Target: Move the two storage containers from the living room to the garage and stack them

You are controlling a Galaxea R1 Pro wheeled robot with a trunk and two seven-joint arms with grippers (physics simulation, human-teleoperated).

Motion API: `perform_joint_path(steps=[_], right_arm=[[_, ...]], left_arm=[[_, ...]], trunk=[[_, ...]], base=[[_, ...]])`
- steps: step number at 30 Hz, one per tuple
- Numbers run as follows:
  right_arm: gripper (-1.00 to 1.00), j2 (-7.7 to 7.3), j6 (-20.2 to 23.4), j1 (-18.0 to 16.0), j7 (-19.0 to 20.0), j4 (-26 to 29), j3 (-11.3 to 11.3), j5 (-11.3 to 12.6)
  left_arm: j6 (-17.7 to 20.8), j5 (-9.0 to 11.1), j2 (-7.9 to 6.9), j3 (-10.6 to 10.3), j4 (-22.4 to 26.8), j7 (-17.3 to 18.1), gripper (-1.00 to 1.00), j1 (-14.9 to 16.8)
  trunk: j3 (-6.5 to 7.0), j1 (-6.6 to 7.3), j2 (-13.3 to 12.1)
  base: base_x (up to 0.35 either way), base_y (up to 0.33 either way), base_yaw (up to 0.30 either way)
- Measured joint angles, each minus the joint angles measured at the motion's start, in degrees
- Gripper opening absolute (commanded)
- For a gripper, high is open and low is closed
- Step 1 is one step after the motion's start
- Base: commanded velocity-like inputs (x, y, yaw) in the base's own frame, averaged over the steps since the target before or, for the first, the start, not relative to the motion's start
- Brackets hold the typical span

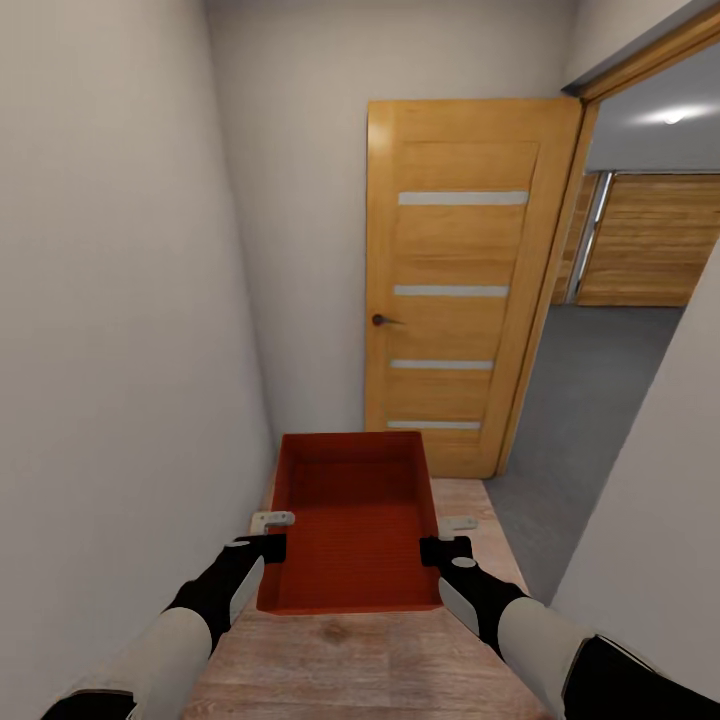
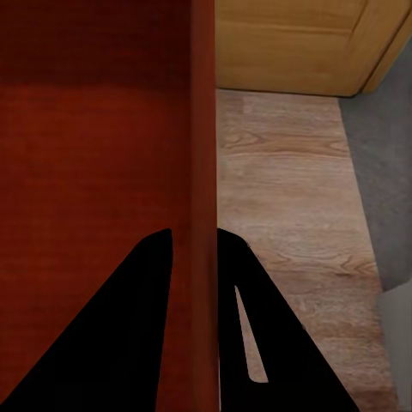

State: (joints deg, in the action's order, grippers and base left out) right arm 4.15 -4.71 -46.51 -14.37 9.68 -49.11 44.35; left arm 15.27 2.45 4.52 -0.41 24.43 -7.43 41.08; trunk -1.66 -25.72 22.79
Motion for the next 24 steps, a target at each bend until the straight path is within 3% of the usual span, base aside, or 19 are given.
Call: perform_joint_path(steps=[24], right_arm=[[-1.00, -0.03, 0.0, 0.0, 0.0, 0.1, 0.1, -0.1]], left_arm=[[0.0, 0.0, 0.00, 0.0, 0.1, 0.0, -1.00, 0.0]], trunk=[[0.00, 0.00, 0.0]], base=[[0.320, 0.000, 0.000]])
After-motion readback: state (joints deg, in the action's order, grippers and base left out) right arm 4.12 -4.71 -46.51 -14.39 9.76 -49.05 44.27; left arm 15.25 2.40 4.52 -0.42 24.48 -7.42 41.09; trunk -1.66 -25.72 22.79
